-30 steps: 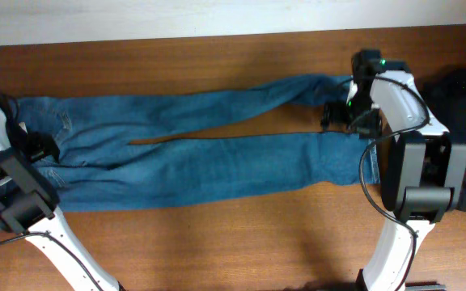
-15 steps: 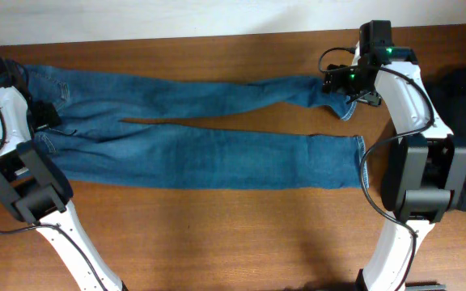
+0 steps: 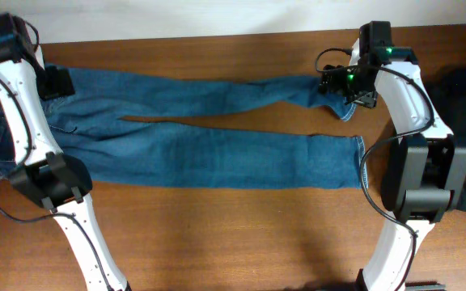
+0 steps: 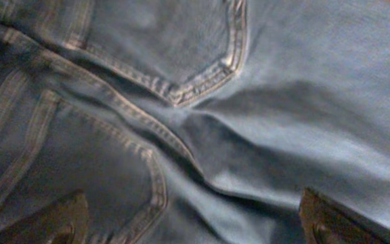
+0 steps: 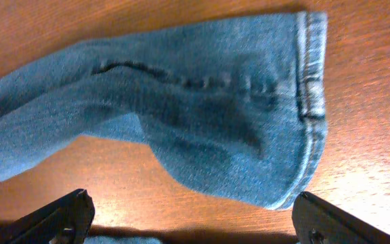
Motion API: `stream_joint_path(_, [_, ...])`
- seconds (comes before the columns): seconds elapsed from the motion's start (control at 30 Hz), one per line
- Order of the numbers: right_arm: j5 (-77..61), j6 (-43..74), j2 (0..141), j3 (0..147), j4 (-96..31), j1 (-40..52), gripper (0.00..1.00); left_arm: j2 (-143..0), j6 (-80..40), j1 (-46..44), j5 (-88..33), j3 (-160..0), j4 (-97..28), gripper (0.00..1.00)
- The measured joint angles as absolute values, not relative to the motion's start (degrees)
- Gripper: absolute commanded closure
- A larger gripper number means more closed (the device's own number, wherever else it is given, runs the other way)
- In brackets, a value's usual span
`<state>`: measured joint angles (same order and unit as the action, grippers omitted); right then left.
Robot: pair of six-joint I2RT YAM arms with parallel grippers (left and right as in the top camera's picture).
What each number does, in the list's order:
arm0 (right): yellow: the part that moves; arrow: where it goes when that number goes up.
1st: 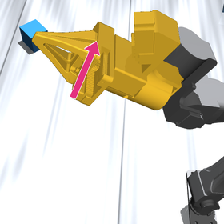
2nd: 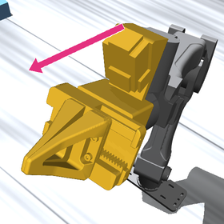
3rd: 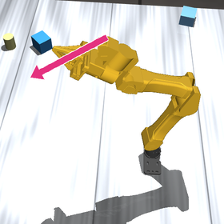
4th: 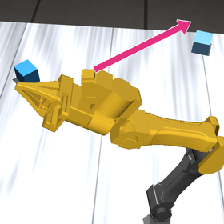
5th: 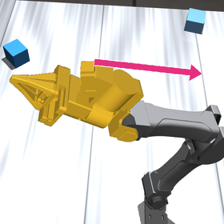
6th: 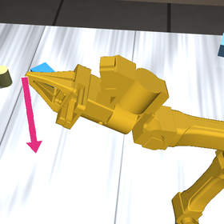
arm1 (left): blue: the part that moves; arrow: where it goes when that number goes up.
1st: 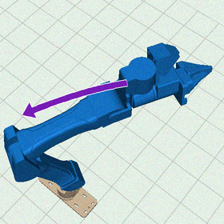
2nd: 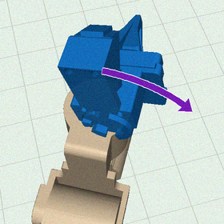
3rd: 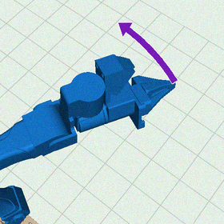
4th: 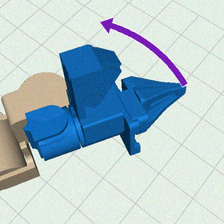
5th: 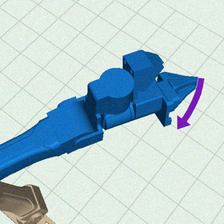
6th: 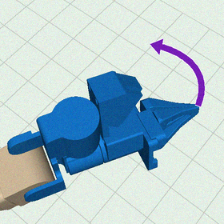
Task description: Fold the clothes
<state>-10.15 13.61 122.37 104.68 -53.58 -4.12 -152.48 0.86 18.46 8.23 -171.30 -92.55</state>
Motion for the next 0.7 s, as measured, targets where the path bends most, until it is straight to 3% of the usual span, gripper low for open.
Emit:
stream_joint_path(0.07, [-10.76,13.56,122.37,104.68,-54.54,-4.12,0.01,-152.11,0.3,18.48,8.1,-178.14,-96.25,0.03])
stream_joint_path(0.3, [-11.57,13.54,122.37,104.68,-59.81,-4.12,0.01,-144.0,-0.25,22.02,4.69,-176.72,-96.6,0.03])
stream_joint_path(0.57, [-14.06,13.54,122.39,104.68,-58.65,-2.44,0.01,-112.92,-1.06,31.38,0.34,-148.79,-95.18,0.01])
stream_joint_path(0.7, [-16.12,13.61,122.39,104.68,-57.87,3.25,0.01,-110.39,-1.34,36.93,-1.61,-138.02,-83.2,0.06])
